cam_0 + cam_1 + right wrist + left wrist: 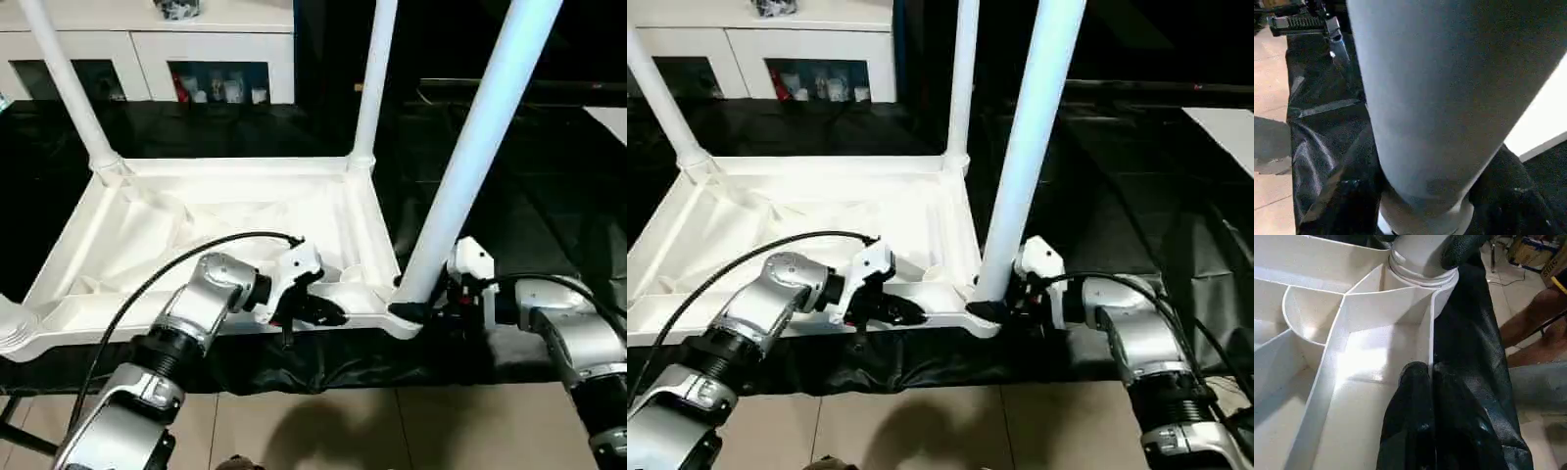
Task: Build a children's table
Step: Rotate leg to tighten
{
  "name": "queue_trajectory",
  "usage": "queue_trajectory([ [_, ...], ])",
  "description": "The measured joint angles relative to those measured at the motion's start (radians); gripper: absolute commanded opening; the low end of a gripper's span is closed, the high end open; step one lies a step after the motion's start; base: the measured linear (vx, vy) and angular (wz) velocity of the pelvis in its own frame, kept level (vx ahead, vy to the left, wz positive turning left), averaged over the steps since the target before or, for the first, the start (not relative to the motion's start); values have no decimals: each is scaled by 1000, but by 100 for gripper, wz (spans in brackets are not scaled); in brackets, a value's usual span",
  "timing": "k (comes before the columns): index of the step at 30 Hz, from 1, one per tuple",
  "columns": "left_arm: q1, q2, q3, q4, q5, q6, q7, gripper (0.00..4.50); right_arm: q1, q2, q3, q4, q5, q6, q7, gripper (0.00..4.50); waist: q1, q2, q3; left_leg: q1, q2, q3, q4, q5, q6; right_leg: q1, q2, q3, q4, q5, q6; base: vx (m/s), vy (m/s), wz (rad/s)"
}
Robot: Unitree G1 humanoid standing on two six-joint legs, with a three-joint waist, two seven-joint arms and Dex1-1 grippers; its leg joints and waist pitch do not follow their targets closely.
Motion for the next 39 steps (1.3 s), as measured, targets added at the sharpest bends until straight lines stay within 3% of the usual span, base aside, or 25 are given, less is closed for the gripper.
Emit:
queue_trajectory([
  [10,-52,-117,60,101,37,12,315,0,-96,202,-121,217,-17,-43,-468,198,-32,-3,0,1,-1,0,4,0,0,0,0,1,-4,-3,5,0,0,0],
  [14,-90,-180,78,158,54,17,451,0,-167,281,-164,309,-46,-56,-677,198,-36,-2,0,0,-1,0,4,0,0,-1,0,1,-5,-2,3,0,0,0],
  [20,-109,-223,91,186,68,6,540,0,-232,318,-178,398,-63,-91,-803,198,-32,-2,-1,0,-1,0,1,0,0,-1,0,1,-5,3,-3,0,0,0],
  [22,-108,-222,87,186,70,-6,538,0,-232,319,-177,404,-79,-111,-808,254,-31,-1,-1,0,-1,0,-1,-1,1,-1,0,0,-5,3,-3,0,0,0],
  [26,-104,-217,82,181,70,-16,525,0,-229,316,-178,407,-77,-121,-787,285,-28,0,-1,0,-1,0,-3,-1,1,-2,0,0,-5,3,-3,0,0,0],
  [32,-70,-174,62,133,68,-50,428,0,-156,220,-165,338,-27,-121,-541,331,-22,1,-1,0,-1,0,-6,-1,1,-3,0,-1,-5,2,-2,0,0,0],
  [39,-30,-108,31,77,46,-86,249,0,-89,113,-86,260,-24,-119,-291,384,-3,5,-1,0,-1,0,-6,-1,1,-3,0,-1,-5,2,-2,0,0,0],
])
